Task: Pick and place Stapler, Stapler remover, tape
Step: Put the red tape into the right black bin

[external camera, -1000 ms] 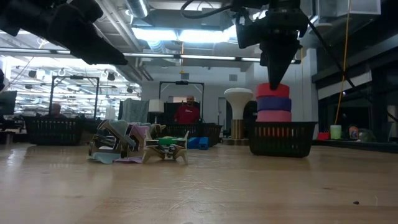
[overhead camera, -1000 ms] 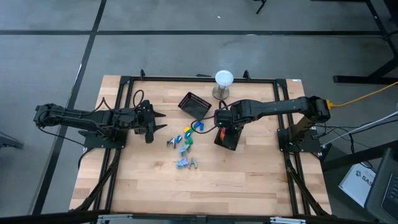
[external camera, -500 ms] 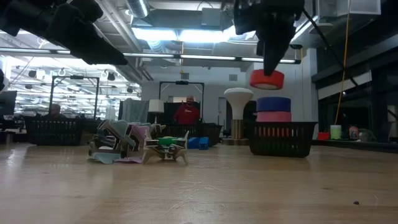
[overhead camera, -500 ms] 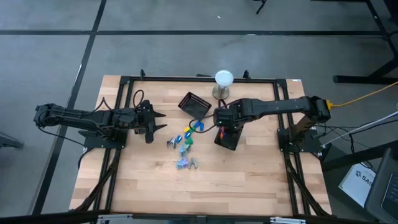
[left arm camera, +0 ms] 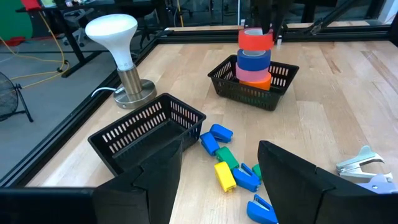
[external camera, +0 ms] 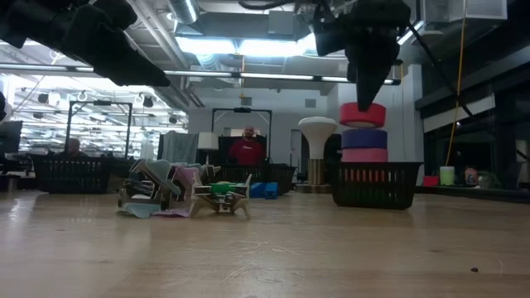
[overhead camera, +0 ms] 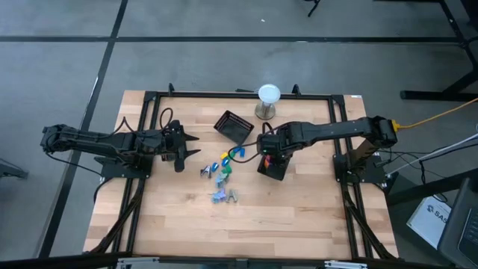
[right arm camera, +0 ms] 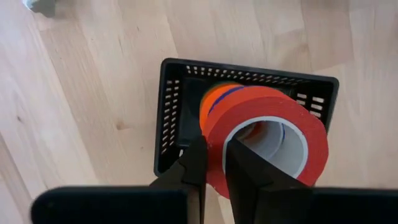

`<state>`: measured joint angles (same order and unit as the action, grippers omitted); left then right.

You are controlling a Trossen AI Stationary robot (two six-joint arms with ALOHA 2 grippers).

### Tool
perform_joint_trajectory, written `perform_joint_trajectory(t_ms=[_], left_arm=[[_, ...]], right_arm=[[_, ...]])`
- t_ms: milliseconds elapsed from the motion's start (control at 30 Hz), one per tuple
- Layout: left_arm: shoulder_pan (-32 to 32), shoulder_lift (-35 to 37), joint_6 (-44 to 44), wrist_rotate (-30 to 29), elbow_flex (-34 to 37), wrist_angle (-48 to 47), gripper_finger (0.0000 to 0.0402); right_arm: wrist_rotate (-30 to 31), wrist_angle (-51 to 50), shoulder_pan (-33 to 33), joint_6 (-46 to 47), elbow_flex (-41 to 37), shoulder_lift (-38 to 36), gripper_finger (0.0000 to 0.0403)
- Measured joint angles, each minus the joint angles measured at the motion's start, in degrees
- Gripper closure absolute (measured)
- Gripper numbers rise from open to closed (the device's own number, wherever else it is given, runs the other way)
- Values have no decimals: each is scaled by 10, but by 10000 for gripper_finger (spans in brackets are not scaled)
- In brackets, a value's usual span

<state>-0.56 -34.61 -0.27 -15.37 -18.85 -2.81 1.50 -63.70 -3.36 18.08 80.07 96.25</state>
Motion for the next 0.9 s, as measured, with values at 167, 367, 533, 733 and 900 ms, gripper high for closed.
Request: perform_joint_trajectory(t_ms=[167,367,533,733,900], left_arm=[[0,0,0,0,0,0,192],[0,0,0,0,0,0,192],[0,0,0,0,0,0,192],[0,0,0,0,0,0,192],[0,0,0,0,0,0,192]], right_arm=[[0,11,0,-1,-20,0,360],[0,18,0,-3,-20,0,358],[0,17,0,-5,-20,0,339],[0,12,2,-5,-20,0,298],[0,0,8,-8,-20,0,263]])
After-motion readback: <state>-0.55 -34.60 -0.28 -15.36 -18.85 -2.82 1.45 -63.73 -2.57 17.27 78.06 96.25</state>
